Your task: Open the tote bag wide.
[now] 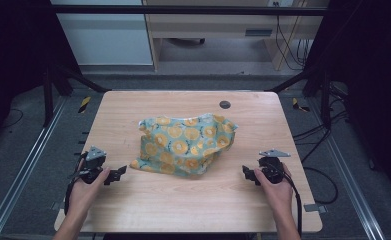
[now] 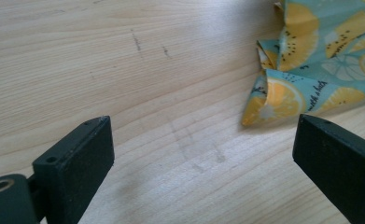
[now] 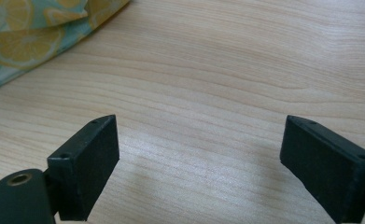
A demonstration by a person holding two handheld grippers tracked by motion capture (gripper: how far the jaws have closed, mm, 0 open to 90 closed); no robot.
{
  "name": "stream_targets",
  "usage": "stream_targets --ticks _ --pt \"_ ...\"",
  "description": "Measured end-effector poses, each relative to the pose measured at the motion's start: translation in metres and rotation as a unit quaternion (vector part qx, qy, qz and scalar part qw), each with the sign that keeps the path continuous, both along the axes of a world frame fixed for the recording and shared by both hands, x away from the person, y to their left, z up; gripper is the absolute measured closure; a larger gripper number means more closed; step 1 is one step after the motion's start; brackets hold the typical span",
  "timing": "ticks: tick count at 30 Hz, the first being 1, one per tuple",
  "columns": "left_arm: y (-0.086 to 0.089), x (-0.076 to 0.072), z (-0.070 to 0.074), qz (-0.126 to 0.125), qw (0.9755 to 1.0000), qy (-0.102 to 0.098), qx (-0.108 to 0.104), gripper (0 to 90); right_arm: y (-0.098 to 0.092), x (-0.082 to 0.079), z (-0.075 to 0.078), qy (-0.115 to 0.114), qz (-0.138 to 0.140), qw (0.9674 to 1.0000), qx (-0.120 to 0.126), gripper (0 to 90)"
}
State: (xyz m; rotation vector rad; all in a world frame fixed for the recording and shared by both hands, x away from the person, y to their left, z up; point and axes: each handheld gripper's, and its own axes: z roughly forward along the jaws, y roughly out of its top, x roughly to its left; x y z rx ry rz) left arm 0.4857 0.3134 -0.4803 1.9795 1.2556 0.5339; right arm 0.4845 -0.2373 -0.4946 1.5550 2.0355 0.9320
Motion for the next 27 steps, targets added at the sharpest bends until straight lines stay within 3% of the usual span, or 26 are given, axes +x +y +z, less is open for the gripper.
stream_targets --ticks 5,9,11,16,22,27 --pt "0.002 0.001 -0.001 0.000 1.0000 0.003 0.000 5.1 0.000 -0.002 0.003 0.001 -0.006 1.0000 -0.006 10.0" --pt "0.001 -0.001 0.003 -0.004 0.9997 -0.023 -0.008 5.1 0.000 -0.004 0.010 -0.014 0.000 0.9999 0.010 9.7" --pt "0.000 -0.002 0.006 -0.009 0.9991 -0.039 -0.014 5.2 0.000 -0.004 0.019 -0.018 0.005 0.9998 0.006 9.7" --pt "-0.006 -0.003 0.012 -0.029 0.9963 -0.070 -0.041 5.1 0.003 -0.001 0.056 -0.056 0.028 0.9979 0.013 12.5" --pt "-0.018 0.009 0.027 -0.052 0.9951 -0.072 -0.044 5.3 0.017 0.009 0.109 -0.072 0.065 0.9952 -0.005 17.1" --pt "-0.027 0.027 0.047 -0.074 0.9933 -0.084 -0.029 5.6 0.034 0.030 0.139 -0.069 0.095 0.9930 0.007 18.7"
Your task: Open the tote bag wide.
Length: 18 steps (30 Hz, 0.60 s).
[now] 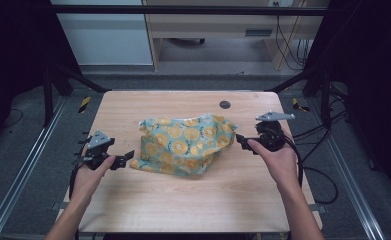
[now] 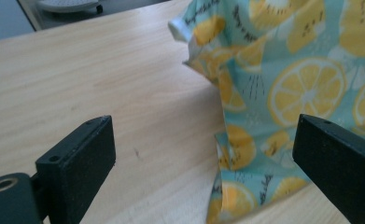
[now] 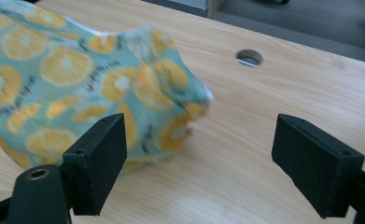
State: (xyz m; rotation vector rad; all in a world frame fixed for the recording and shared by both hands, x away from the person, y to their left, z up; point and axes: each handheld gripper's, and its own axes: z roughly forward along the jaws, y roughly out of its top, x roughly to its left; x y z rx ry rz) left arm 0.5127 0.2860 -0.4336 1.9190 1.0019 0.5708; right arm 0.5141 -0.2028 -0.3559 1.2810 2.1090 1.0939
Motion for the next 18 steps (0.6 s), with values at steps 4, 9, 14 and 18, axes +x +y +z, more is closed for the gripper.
stream_targets --ticks 4,9,14,18 --pt "-0.003 0.004 0.001 -0.008 0.9998 -0.005 -0.020 5.5 0.018 0.024 0.008 0.012 0.016 0.9998 -0.004 20.0" --pt "0.000 -0.002 -0.011 -0.007 1.0000 0.003 0.000 5.5 0.038 0.055 0.014 0.022 0.028 0.9993 -0.012 21.6" --pt "0.005 -0.005 -0.022 -0.004 0.9998 0.020 0.002 5.6 0.052 0.083 0.007 0.042 0.026 0.9987 -0.013 25.6" --pt "0.004 -0.006 -0.020 -0.003 0.9999 0.016 -0.004 5.7 0.062 0.096 -0.004 0.067 0.027 0.9971 -0.024 31.8"
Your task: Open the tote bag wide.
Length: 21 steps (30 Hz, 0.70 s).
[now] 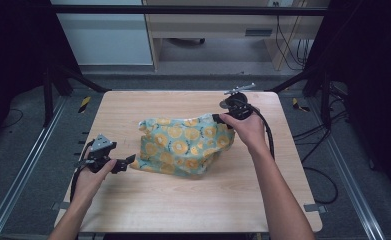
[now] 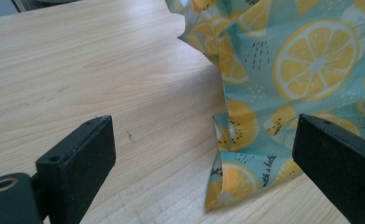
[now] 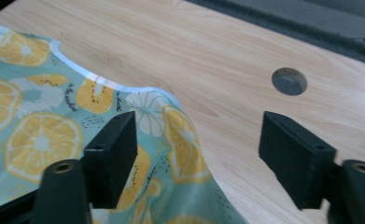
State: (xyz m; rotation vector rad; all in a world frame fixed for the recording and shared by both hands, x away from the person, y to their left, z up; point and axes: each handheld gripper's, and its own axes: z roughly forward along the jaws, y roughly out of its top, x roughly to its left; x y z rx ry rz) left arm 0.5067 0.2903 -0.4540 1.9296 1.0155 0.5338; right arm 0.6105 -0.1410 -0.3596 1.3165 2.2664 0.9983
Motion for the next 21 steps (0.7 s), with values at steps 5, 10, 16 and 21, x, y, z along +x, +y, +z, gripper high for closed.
stream_targets --ticks 5,10,16,21 --pt "-0.003 -0.002 0.003 -0.007 1.0000 -0.005 0.003 5.7 0.007 0.002 -0.009 0.023 0.012 0.9996 -0.006 58.7" --pt "-0.006 -0.004 0.010 -0.015 0.9998 -0.009 0.002 5.7 0.011 -0.011 -0.007 0.010 0.046 0.9989 -0.005 86.3" --pt "-0.010 -0.009 0.027 -0.023 0.9995 -0.021 -0.003 6.1 0.016 -0.043 0.005 -0.029 0.090 0.9944 0.047 89.8" --pt "-0.016 -0.012 0.040 -0.031 0.9990 -0.031 -0.011 6.5 0.014 -0.080 0.013 -0.069 0.124 0.9855 0.092 89.9"
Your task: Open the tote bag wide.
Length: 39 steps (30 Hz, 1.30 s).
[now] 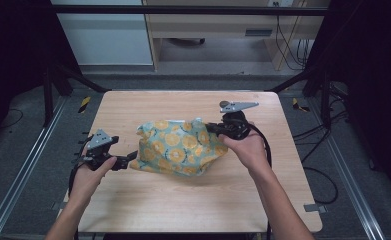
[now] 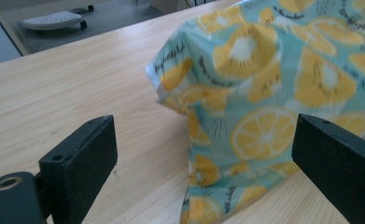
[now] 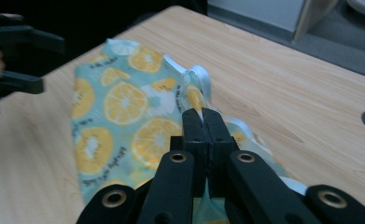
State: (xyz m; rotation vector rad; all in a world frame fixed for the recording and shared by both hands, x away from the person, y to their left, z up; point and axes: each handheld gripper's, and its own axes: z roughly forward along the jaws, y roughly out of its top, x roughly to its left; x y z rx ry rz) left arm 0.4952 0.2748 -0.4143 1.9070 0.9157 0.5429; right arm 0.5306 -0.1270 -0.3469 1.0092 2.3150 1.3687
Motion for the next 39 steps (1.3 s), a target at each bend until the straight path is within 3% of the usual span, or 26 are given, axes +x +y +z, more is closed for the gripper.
stream_targets --ticks 8,12,18,25,32,39 --pt "-0.011 -0.002 0.004 -0.008 0.9999 0.005 0.010 6.7 -0.001 -0.044 -0.003 -0.021 0.048 0.9978 0.039 90.0" --pt "-0.012 -0.001 0.010 -0.008 0.9997 0.003 0.021 7.5 0.001 -0.060 -0.014 -0.019 0.068 0.9964 0.047 90.0" --pt "-0.014 0.000 0.021 -0.010 0.9997 0.002 0.021 9.1 0.002 -0.080 -0.025 -0.017 0.093 0.9937 0.059 90.0" --pt "-0.023 0.013 0.033 -0.021 0.9992 0.002 0.033 9.2 0.000 -0.087 -0.031 -0.017 0.099 0.9933 0.057 90.0" --pt "-0.033 0.029 0.030 -0.035 0.9984 0.021 0.040 9.3 -0.002 -0.089 -0.034 -0.015 0.100 0.9931 0.058 89.9" --pt "-0.040 0.041 0.029 -0.045 0.9977 0.042 0.028 9.5 -0.003 -0.090 -0.035 -0.017 0.105 0.9933 0.046 89.8"
